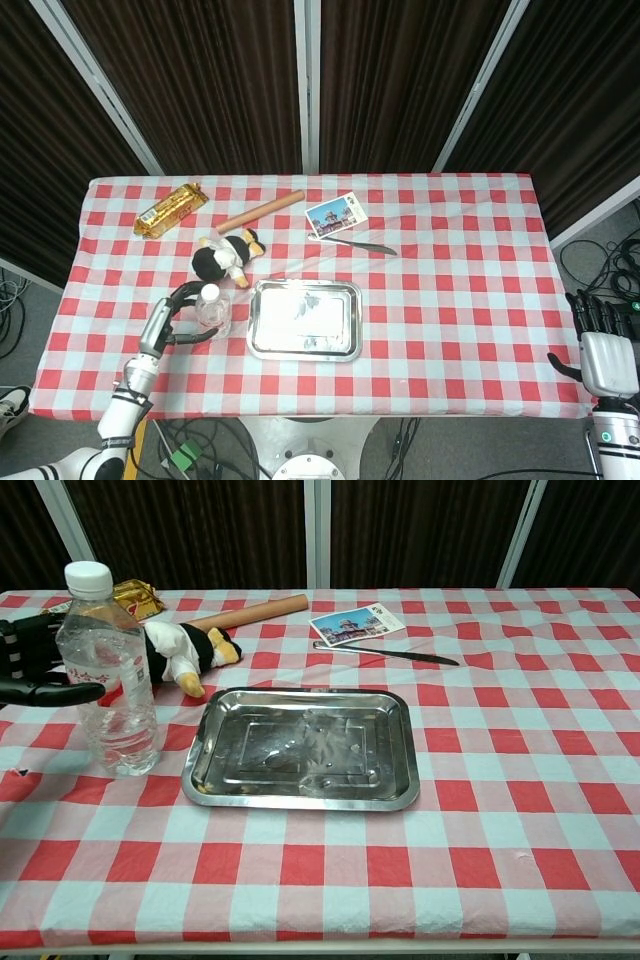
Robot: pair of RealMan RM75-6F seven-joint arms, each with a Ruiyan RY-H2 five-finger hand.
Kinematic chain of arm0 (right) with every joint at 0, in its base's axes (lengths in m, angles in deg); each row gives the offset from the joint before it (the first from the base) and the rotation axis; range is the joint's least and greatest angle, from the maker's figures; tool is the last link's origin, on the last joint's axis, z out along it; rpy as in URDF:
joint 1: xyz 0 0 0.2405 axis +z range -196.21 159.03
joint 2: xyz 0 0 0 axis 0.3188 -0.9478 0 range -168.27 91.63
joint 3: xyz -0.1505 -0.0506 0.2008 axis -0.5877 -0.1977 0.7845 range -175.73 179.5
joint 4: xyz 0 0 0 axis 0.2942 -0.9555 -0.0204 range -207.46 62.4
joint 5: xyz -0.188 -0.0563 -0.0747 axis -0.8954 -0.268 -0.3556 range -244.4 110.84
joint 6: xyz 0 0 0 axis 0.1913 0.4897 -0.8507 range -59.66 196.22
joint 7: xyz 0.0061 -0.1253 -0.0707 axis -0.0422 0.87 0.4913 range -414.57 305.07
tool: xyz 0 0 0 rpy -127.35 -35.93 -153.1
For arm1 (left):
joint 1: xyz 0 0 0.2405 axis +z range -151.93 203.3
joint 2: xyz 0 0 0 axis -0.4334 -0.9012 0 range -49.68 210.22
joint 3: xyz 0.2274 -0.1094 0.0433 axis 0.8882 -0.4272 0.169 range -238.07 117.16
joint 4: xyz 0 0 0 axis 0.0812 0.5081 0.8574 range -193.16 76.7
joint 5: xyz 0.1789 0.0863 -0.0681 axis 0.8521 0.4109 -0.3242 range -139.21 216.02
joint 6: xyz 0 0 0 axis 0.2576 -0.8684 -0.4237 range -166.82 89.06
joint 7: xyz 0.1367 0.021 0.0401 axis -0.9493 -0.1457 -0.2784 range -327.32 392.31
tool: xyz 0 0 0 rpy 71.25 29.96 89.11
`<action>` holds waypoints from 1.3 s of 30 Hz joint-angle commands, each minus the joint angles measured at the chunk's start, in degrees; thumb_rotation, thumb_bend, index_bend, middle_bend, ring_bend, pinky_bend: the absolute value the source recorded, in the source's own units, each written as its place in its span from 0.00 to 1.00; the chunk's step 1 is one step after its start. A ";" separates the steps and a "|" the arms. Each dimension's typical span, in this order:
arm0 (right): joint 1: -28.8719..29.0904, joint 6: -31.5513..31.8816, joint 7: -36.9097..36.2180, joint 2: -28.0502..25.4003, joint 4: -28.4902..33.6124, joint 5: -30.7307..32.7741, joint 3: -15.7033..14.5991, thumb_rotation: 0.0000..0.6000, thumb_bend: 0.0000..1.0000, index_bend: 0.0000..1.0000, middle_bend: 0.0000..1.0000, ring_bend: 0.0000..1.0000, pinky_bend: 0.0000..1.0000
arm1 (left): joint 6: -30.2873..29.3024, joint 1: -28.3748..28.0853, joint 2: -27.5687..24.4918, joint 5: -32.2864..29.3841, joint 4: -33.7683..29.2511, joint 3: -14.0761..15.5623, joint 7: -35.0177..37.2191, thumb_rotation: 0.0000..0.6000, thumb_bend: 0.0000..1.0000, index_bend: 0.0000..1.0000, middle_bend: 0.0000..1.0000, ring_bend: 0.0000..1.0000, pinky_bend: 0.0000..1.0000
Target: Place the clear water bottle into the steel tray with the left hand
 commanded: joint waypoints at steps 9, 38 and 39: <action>0.20 -1.07 -0.76 -0.30 0.09 0.53 0.03 1.00 0.09 0.04 0.01 0.00 0.00 | 0.01 -0.63 2.16 -2.48 1.58 -2.17 0.09 1.00 0.10 0.49 0.51 0.32 0.38; -0.24 1.12 -2.55 -2.28 3.22 -1.55 -0.37 1.00 0.09 0.04 0.02 0.00 0.00 | 2.30 -11.32 -7.22 -6.04 -8.65 -18.92 -9.16 1.00 0.18 0.64 0.66 0.42 0.47; -0.31 1.42 -2.52 -2.38 3.40 -1.69 -0.36 1.00 0.09 0.04 0.02 0.00 0.00 | 2.23 -11.32 -7.58 -5.99 -8.97 -18.77 -9.41 1.00 0.18 0.64 0.66 0.42 0.47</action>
